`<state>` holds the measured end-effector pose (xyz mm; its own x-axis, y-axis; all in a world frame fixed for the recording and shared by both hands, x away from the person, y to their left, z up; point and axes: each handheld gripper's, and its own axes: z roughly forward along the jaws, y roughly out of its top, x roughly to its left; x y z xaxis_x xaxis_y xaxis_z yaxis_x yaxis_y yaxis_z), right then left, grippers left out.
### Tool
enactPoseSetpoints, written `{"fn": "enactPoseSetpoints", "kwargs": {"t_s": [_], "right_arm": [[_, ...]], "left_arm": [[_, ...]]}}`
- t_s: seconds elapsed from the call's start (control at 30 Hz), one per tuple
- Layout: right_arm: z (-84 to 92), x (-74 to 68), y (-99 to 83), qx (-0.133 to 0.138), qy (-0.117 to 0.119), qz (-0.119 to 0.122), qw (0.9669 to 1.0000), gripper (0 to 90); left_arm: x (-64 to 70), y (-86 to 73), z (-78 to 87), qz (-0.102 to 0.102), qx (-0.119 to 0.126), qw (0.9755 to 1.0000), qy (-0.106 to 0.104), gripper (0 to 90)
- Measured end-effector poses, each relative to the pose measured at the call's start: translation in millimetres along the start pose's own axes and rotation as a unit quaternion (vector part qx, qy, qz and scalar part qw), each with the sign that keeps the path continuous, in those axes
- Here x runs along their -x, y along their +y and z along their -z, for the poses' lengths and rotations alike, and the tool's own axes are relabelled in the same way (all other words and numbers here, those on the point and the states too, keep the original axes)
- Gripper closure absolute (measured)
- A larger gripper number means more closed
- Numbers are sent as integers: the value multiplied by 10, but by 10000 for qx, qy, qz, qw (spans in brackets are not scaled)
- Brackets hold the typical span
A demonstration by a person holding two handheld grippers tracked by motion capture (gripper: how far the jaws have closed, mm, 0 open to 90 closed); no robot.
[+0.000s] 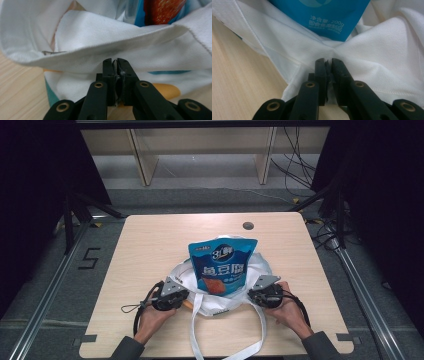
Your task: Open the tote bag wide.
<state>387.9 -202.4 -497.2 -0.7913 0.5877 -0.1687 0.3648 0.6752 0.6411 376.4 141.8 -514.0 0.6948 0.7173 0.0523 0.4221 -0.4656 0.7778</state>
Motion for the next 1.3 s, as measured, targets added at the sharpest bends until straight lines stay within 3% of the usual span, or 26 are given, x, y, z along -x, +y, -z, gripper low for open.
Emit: {"fn": "enactPoseSetpoints", "kwargs": {"t_s": [0.03, 0.13, 0.17, 0.23, 0.27, 0.3, 0.37, 0.4, 0.43, 0.47, 0.6, 0.63, 0.87, 0.93, 1.03, 1.13, 1.2, 1.3], "right_arm": [[-10, 5, 3, -29, 11, 21, 10000, 839], [-55, 26, 46, -95, -66, 45, 9999, 839], [-87, 46, 61, -37, -123, 132, 9998, 838], [-125, 92, 92, -29, -159, 52, 9999, 838], [-144, 123, 104, -29, -145, 67, 9999, 838], [-162, 150, 119, -24, -153, 12, 9999, 838], [-210, 205, 148, 4, -187, -63, 9998, 838], [-237, 241, 165, 28, -213, -62, 9998, 838], [-258, 274, 181, 31, -226, -113, 9997, 837], [-275, 309, 192, 21, -241, -148, 9996, 837], [-357, 440, 218, 153, -323, -346, 9988, 836], [-362, 465, 230, 109, -302, -361, 9988, 836], [-398, 502, 269, 105, -383, -370, 9985, 832], [-396, 504, 269, 99, -370, -392, 9985, 829], [-396, 511, 261, 117, -408, -375, 9984, 813], [-383, 514, 248, 180, -354, -545, 9977, 795], [-374, 535, 241, 219, -318, -508, 9980, 772], [-346, 552, 226, 254, -244, -675, 9971, 743]], "left_arm": [[6, 18, -28, 77, 53, 10000, 17, 848], [-66, 88, -107, -103, -29, 9997, 212, 848], [-110, 112, -128, -128, -75, 9996, 241, 849], [-197, 156, -197, -114, -56, 9995, 283, 851], [-224, 178, -252, 33, 60, 9995, 314, 853], [-284, 205, -273, -83, -73, 9994, 333, 853], [-337, 244, -357, 153, 62, 9991, 398, 853], [-377, 263, -380, 109, 19, 9991, 405, 854], [-388, 280, -416, 218, 104, 9988, 430, 854], [-419, 298, -430, 151, 57, 9989, 430, 853], [-469, 333, -508, 309, 141, 9983, 476, 853], [-491, 343, -517, 238, 141, 9985, 479, 853], [-514, 343, -532, 388, 188, 9979, 492, 850], [-521, 341, -520, 334, 173, 9981, 479, 842], [-535, 334, -524, 455, 249, 9978, 410, 838], [-535, 333, -518, 578, 301, 9971, 388, 804], [-550, 341, -505, 486, 215, 9980, 348, 786], [-517, 330, -511, 556, 318, 9973, 354, 748]]}}
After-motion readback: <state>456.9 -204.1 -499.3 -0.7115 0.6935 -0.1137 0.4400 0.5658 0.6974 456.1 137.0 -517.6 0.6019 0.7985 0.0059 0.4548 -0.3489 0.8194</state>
